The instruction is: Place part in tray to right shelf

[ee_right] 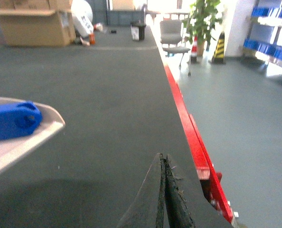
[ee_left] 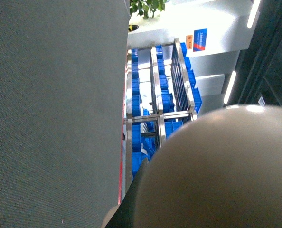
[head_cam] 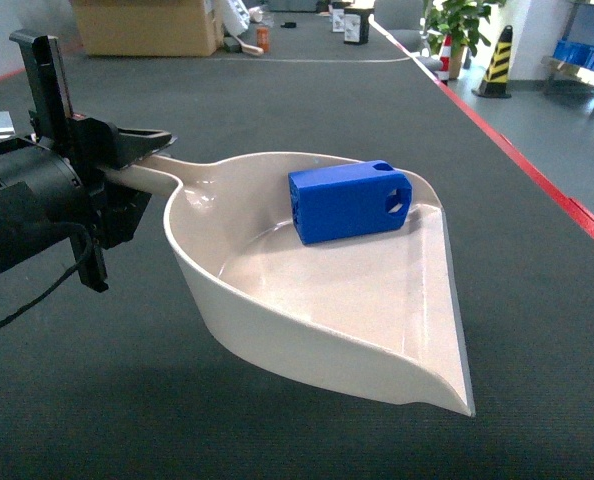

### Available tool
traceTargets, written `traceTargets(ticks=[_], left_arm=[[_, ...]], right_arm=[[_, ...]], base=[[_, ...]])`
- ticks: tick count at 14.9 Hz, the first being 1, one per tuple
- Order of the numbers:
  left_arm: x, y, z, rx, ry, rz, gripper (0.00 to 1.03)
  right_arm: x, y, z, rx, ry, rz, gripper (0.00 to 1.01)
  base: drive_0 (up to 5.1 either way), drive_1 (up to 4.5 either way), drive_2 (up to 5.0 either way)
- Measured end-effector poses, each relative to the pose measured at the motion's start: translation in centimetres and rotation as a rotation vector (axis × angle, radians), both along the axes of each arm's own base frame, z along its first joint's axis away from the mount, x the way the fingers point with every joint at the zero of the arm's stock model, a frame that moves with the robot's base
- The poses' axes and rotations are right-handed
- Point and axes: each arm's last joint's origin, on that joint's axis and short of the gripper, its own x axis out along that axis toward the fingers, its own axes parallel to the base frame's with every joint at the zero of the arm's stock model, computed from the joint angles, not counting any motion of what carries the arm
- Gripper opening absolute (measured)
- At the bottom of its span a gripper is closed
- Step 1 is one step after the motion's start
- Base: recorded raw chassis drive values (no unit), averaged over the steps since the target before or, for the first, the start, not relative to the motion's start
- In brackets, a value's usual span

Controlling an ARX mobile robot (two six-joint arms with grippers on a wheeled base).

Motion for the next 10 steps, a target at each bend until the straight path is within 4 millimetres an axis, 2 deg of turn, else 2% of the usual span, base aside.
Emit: traceTargets(ticks=[2, 3, 7, 10], left_arm=[[0.00, 0.00, 0.00, 0.000, 0.000, 0.000, 0.13], [0.00, 0.01, 0.00, 0.000, 0.000, 0.000, 0.13], [0.00, 0.00, 0.00, 0.000, 0.000, 0.000, 0.13], [0.03, 0.12, 0.00, 0.000, 0.000, 0.008, 0.13]], right_arm=[[-0.30, 0.00, -0.62, 0.000, -0.002, 0.000, 0.02], [-0.51, 0.00, -0.48, 0.000, -0.014, 0.000, 0.06], [-0.54, 0.00, -0.41, 0.000, -0.021, 0.000, 0.56], [-0.54, 0.01, -0.43, 0.000, -0.020, 0.002, 0.92]], base=[[0.0, 0.00, 0.0], [0.0, 0.00, 0.0], [0.0, 0.00, 0.0], [4.8, -2.67, -2.7]])
